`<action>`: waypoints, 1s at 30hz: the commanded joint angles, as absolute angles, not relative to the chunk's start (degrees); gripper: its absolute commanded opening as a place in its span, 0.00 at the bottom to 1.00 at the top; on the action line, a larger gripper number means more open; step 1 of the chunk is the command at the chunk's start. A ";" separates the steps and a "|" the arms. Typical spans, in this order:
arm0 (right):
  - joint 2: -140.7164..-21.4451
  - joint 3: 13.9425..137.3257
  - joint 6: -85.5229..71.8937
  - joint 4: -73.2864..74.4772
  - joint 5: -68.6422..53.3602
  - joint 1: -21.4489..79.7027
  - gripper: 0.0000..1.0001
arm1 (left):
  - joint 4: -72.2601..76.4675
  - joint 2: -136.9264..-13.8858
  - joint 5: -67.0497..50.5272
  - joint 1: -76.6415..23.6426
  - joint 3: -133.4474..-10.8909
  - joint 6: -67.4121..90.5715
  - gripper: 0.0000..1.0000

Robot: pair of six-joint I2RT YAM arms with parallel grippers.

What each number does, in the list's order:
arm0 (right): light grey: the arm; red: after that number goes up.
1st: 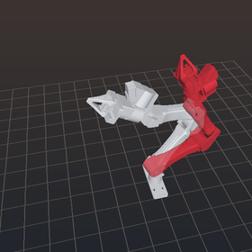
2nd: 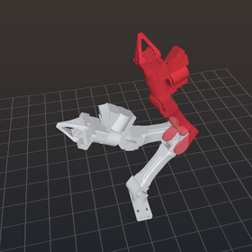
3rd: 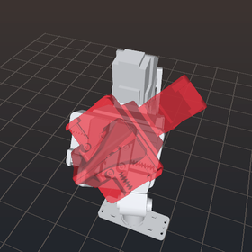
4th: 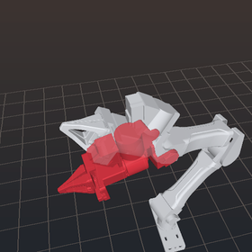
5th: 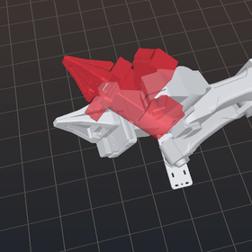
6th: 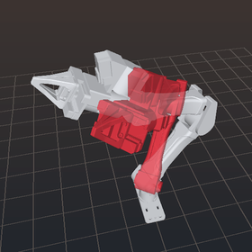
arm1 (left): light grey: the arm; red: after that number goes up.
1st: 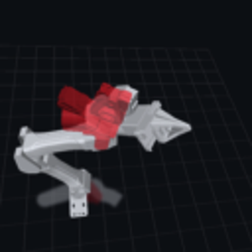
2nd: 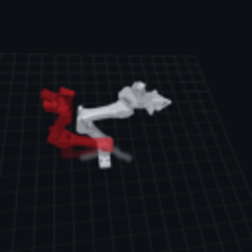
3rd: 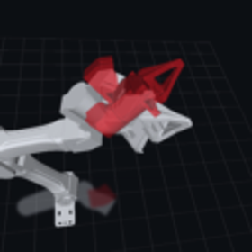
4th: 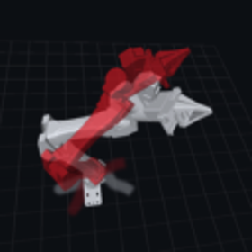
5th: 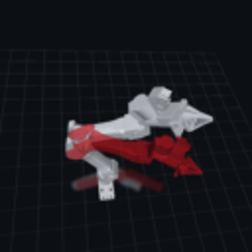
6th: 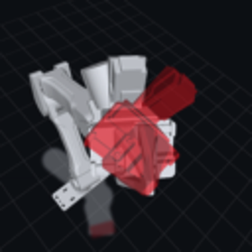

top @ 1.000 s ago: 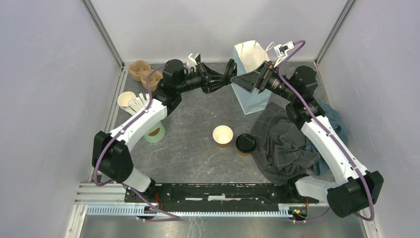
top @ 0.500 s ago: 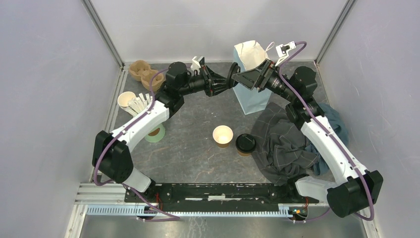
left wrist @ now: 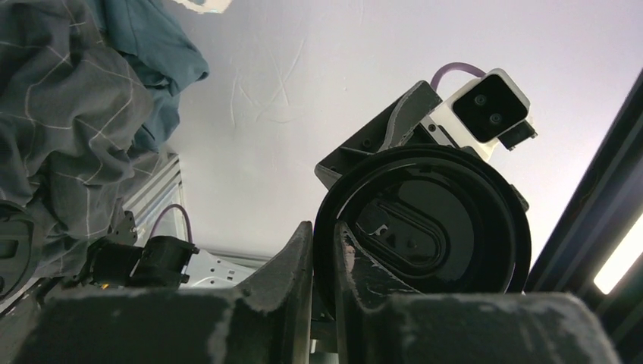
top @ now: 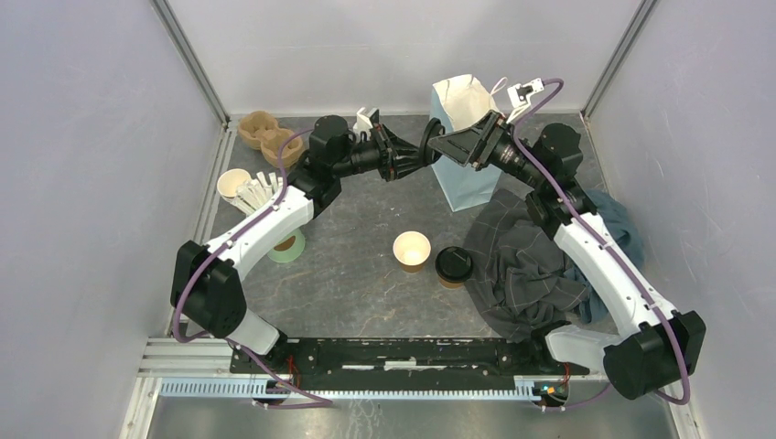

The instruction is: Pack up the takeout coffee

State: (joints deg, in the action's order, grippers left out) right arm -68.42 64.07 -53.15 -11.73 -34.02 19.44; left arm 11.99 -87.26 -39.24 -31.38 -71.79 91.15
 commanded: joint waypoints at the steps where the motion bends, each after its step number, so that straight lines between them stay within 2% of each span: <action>1: -68.30 62.68 -52.55 -12.95 -33.33 19.38 0.68 | 6.22 -85.17 -39.20 -31.28 -71.61 85.49 0.25; 3: -68.02 62.24 -51.32 -11.54 -33.31 19.41 0.68 | -0.04 -84.61 -38.85 -29.89 -71.82 80.80 0.34; 7: -67.36 62.32 -41.03 -1.18 -32.45 19.42 0.66 | -20.97 -81.49 -32.51 -23.77 -72.30 67.82 0.57; 12: -70.10 66.26 -23.23 21.13 -30.13 21.26 0.67 | -35.93 -78.49 -22.70 -19.91 -74.27 55.82 0.67; 17: -77.52 77.37 -9.24 40.68 -12.80 33.97 0.68 | -38.93 -77.23 -17.48 -19.95 -74.78 51.78 0.69; 23: -89.31 87.69 -3.97 55.73 3.35 44.42 0.69 | -40.78 -76.13 -12.74 -20.03 -75.42 48.45 0.70; 30: -97.63 94.48 -3.34 61.74 6.06 48.78 0.69 | -42.62 -72.65 -6.61 -20.02 -73.95 46.12 0.71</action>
